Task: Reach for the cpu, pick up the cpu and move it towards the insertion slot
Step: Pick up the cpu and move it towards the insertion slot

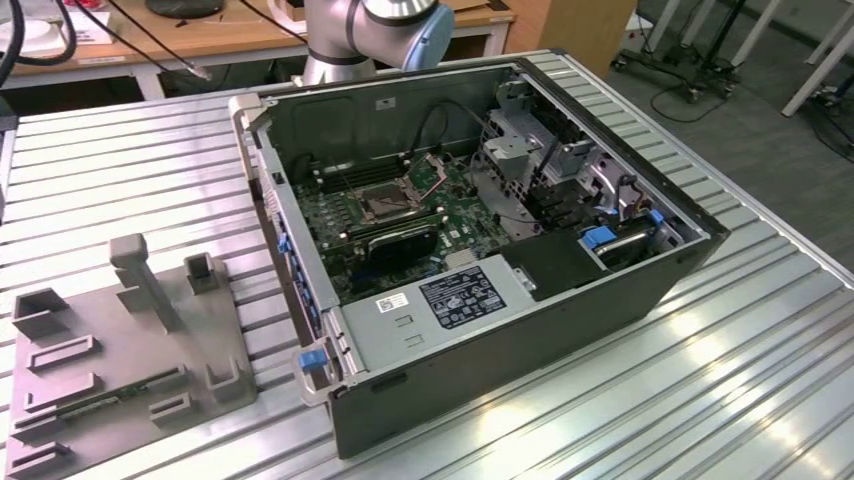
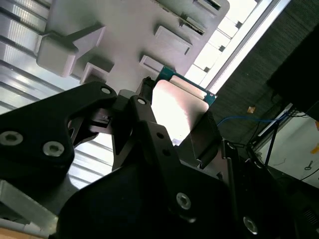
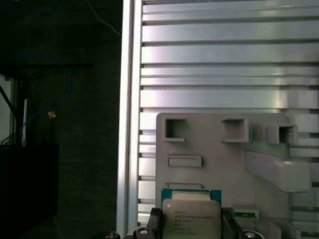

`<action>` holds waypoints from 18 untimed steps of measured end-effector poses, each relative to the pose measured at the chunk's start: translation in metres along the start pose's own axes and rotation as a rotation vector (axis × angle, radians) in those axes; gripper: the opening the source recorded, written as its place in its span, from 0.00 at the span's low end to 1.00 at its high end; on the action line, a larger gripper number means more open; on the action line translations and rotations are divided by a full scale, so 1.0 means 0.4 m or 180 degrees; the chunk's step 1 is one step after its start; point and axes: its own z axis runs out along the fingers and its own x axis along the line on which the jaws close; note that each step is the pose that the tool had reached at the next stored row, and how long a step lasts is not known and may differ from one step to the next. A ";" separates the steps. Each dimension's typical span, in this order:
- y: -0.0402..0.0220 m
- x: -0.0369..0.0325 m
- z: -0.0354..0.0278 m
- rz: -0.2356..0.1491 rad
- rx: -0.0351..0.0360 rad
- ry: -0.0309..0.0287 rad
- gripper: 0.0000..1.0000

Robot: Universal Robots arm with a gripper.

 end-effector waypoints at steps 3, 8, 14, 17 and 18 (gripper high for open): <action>0.000 0.000 -0.008 0.0000 0.0000 0.0000 0.55; 0.000 0.000 -0.011 0.0000 0.0000 0.0000 0.55; 0.000 0.000 -0.012 0.0000 0.0000 0.0000 0.55; 0.000 -0.003 -0.013 0.0000 0.0000 0.0001 0.55; 0.000 -0.006 -0.012 0.0000 0.0000 0.0000 0.55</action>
